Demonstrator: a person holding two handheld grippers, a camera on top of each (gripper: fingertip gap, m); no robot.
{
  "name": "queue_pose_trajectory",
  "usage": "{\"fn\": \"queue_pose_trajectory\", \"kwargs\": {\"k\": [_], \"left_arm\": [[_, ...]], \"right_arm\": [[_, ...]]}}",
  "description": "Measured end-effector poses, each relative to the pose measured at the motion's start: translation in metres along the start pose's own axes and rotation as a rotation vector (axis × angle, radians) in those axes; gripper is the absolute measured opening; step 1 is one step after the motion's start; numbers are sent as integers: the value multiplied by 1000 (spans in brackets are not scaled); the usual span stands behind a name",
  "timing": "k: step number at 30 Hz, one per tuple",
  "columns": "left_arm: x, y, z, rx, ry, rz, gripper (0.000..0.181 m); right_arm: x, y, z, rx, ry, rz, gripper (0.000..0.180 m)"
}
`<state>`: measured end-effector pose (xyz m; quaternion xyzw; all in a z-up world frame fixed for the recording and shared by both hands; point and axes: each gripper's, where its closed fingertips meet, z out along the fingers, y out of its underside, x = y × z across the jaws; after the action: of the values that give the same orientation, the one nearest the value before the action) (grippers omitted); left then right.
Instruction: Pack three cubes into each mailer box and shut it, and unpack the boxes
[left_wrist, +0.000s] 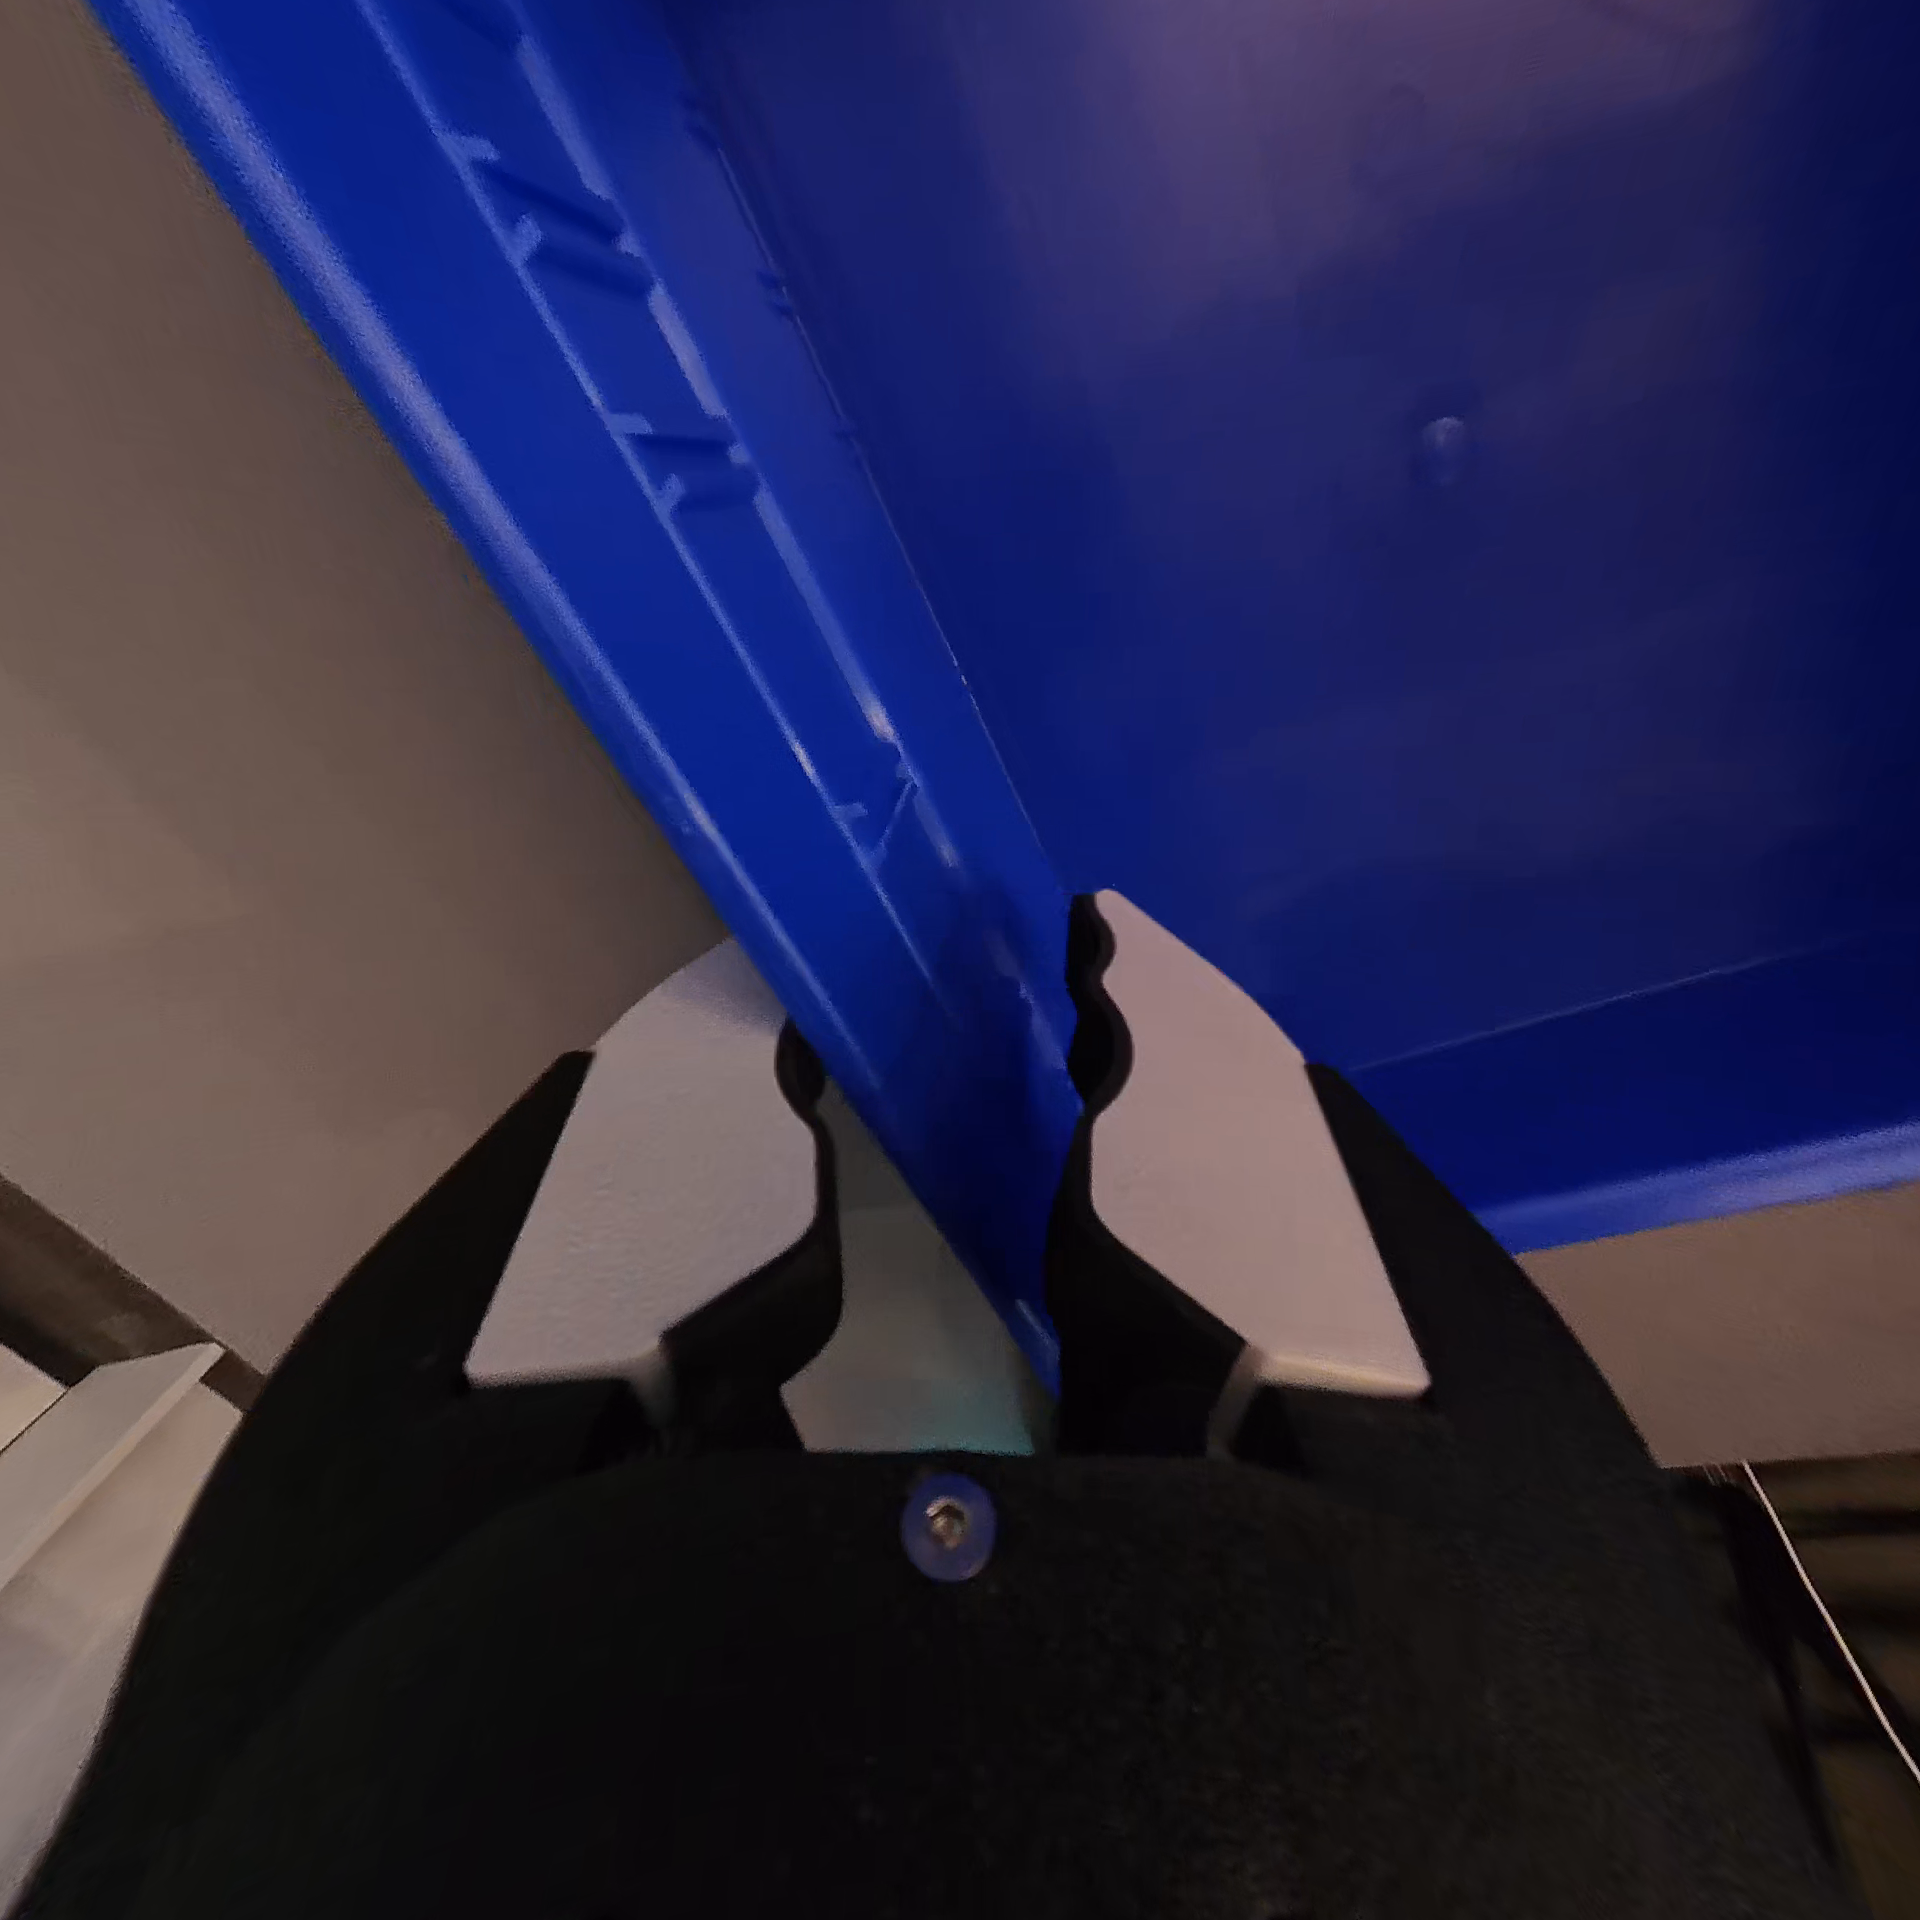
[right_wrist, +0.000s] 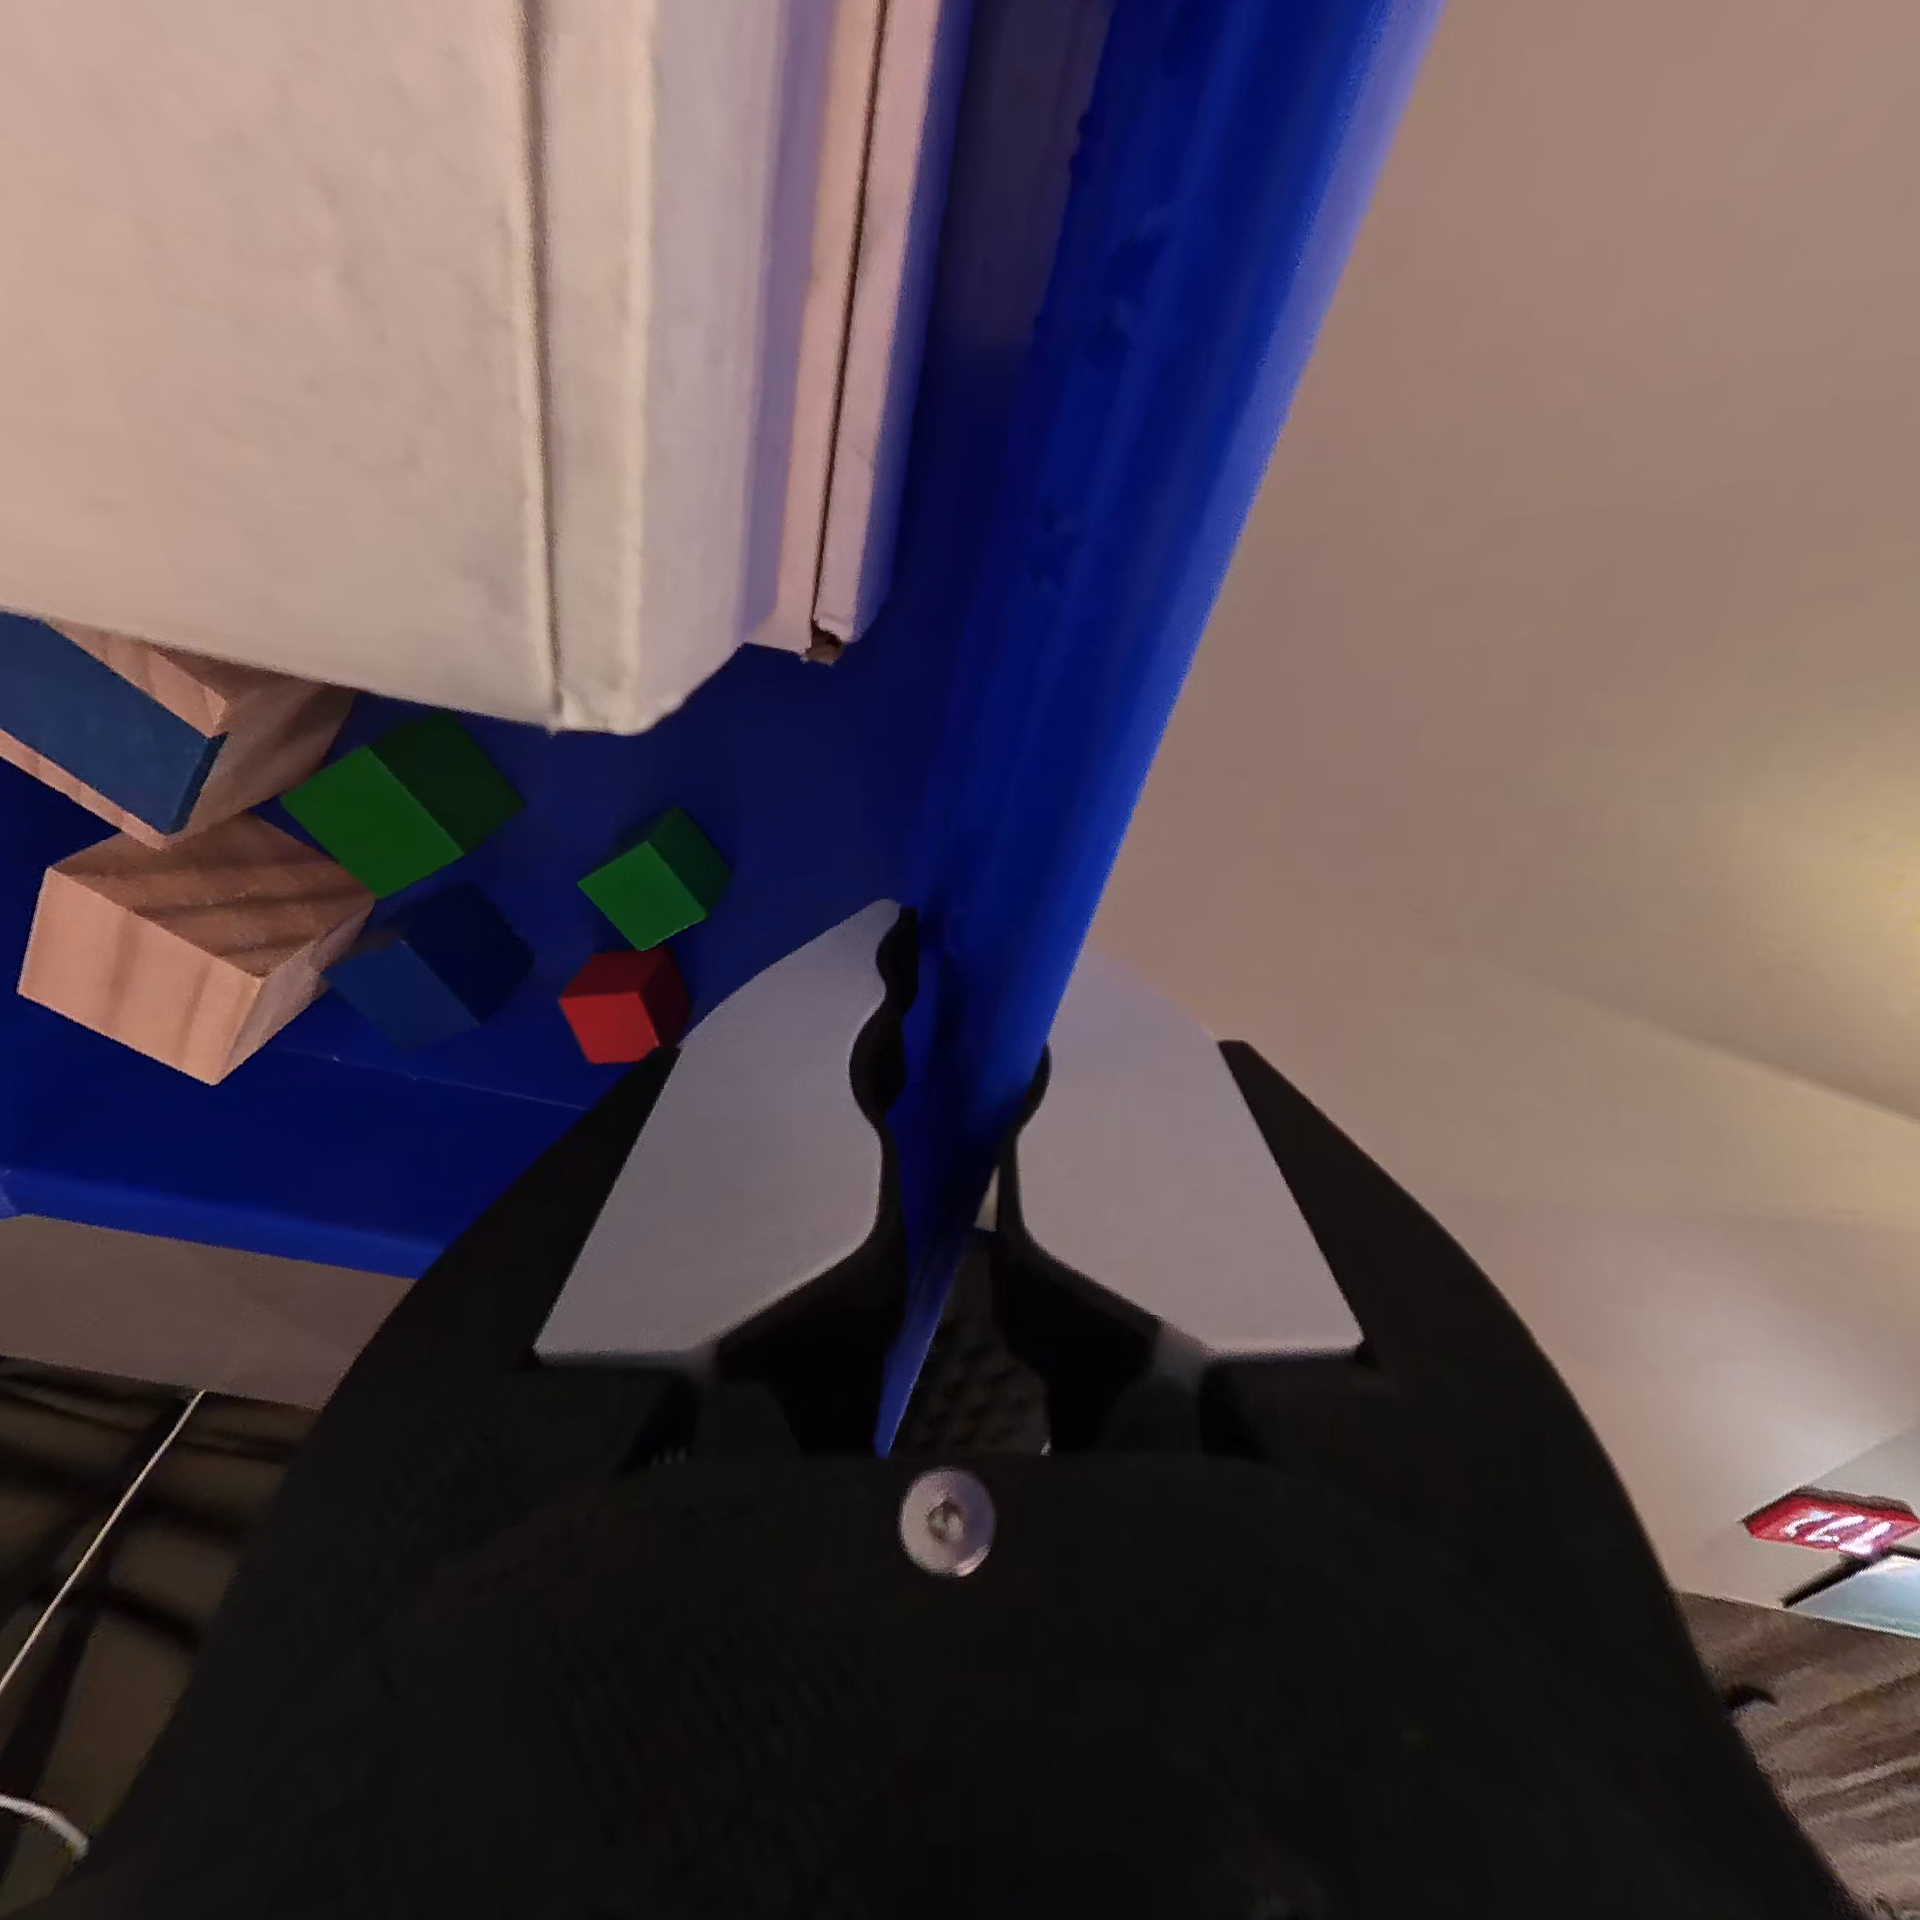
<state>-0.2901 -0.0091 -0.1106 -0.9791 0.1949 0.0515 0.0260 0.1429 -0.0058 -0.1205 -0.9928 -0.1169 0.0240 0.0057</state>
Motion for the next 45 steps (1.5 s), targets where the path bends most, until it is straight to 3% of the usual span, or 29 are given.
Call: {"fn": "queue_pose_trajectory", "kwargs": {"k": [7, 14, 19, 23, 27, 30, 32, 38, 45], "left_arm": [[5, -7, -44, 199, 73, 41, 55], [-5, -15, -119, 557, -20, 50, 56], [-21, -30, -197, 982, -262, 33, 63], [-27, -27, -256, 1350, -505, 6, 75], [-17, -21, -281, 1519, -488, -24, 84], [-8, -20, -286, 1578, -431, 16, 92], [-10, -20, -287, 1593, -438, 24, 94], [-19, -23, -283, 1580, -474, 16, 91], [-21, -13, -288, 1586, -418, 17, 87]], "right_arm": [[9, -14, -52, 235, 104, -17, 21], [-3, -32, -155, 731, 257, -89, 27], [-38, -43, -239, 1241, 397, -233, 40], [-75, -38, -264, 1495, 430, -378, 63], [-115, -45, -250, 1507, 244, -451, 75], [-144, -49, -241, 1517, 74, -503, 72], [-155, -58, -226, 1438, 6, -510, 60], [-217, -96, -148, 1013, -239, -565, 38], [-227, -100, -83, 471, -185, -499, 25]]}}
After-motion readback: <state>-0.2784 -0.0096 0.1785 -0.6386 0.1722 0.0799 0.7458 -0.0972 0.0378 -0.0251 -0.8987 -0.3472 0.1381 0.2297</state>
